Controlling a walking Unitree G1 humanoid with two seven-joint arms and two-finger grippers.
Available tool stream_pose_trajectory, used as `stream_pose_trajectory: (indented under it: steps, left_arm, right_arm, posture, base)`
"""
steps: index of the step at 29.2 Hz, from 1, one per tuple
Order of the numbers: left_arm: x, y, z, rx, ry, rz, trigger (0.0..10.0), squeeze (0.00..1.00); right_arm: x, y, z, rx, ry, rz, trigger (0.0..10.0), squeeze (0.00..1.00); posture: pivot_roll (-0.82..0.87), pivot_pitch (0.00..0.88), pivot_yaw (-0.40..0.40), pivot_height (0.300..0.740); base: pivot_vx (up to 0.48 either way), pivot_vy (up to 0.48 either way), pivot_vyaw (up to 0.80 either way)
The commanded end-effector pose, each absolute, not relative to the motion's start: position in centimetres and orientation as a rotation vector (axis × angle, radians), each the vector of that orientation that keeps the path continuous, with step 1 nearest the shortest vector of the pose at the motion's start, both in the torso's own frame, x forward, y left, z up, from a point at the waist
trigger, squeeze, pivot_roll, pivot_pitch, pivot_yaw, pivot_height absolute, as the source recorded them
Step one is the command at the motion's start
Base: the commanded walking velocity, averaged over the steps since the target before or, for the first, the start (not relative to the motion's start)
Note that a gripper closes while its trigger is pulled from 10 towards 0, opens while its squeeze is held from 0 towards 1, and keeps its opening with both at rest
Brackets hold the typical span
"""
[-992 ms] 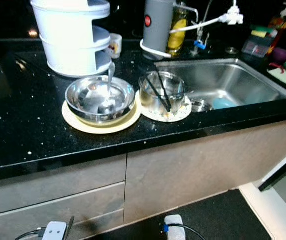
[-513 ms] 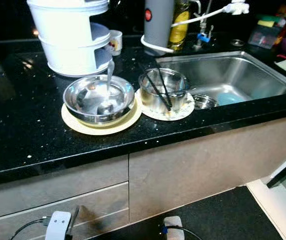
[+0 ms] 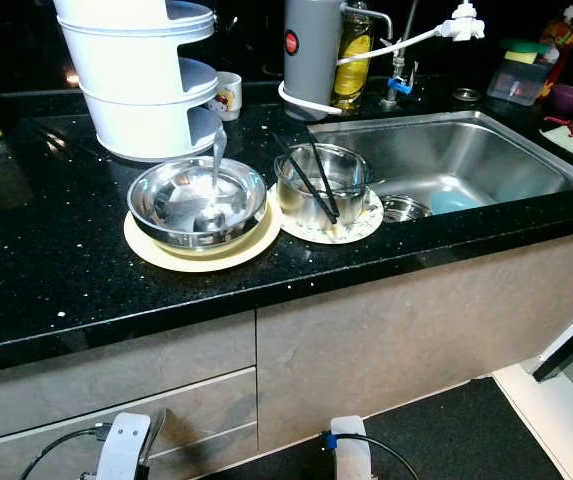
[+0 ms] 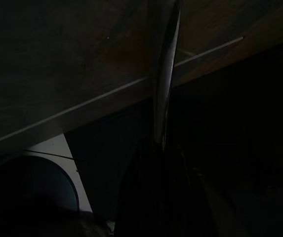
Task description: Kitchen organization
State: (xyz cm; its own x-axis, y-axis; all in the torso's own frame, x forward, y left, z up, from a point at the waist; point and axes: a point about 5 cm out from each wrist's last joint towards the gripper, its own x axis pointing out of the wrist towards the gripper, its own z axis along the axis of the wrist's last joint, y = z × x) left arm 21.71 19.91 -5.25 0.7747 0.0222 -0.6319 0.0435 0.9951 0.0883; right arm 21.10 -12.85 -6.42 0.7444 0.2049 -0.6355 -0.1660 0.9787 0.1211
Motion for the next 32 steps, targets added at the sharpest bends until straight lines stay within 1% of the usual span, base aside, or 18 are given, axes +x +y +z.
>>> stream_pose_trajectory:
  steps: [1,14,18,20,22,28,32]
  left_arm:
    - [21.2,19.6,-5.8,0.101,0.721,-0.034,10.0,0.00]
    - [21.7,19.6,-5.4,0.108,0.695,-0.024,10.0,0.00]
    - [21.8,19.5,-5.4,0.086,0.697,-0.019,10.0,0.00]
    - [21.9,19.2,-5.3,0.102,0.685,-0.030,10.0,0.00]
    - [21.9,18.9,-5.3,0.108,0.684,-0.033,10.0,0.00]
    - [21.9,18.7,-5.4,0.110,0.691,-0.047,10.0,0.00]
    - [22.5,18.6,-4.9,0.098,0.652,-0.042,10.0,0.00]
  right_arm:
    - [20.4,-13.0,-6.9,0.065,0.744,0.194,10.0,0.00]
    - [20.1,-13.5,-7.2,0.054,0.761,0.170,10.0,0.00]
    - [20.1,-13.6,-7.2,0.049,0.767,0.172,10.0,0.00]
    - [20.0,-13.8,-7.3,0.035,0.771,0.198,10.0,0.00]
    - [19.8,-13.8,-7.3,0.034,0.777,0.222,10.0,0.00]
    - [19.8,-13.8,-7.3,0.038,0.768,0.210,10.0,0.00]
    - [19.8,-14.0,-7.4,0.041,0.772,0.195,10.0,0.00]
  posture:
    - [0.03,0.104,-0.047,0.740]
    - [0.03,0.115,-0.042,0.740]
    - [0.03,0.115,-0.043,0.740]
    - [0.02,0.111,-0.065,0.740]
    - [0.02,0.111,-0.065,0.740]
    - [0.01,0.118,-0.043,0.740]
    - [0.01,0.120,-0.035,0.740]
  base:
    - [0.000,0.000,0.00]
    - [0.000,0.000,0.00]
    - [0.000,0.000,0.00]
    - [0.000,0.000,0.00]
    - [0.000,0.000,0.00]
    - [0.000,0.000,0.80]
    - [0.000,0.000,0.80]
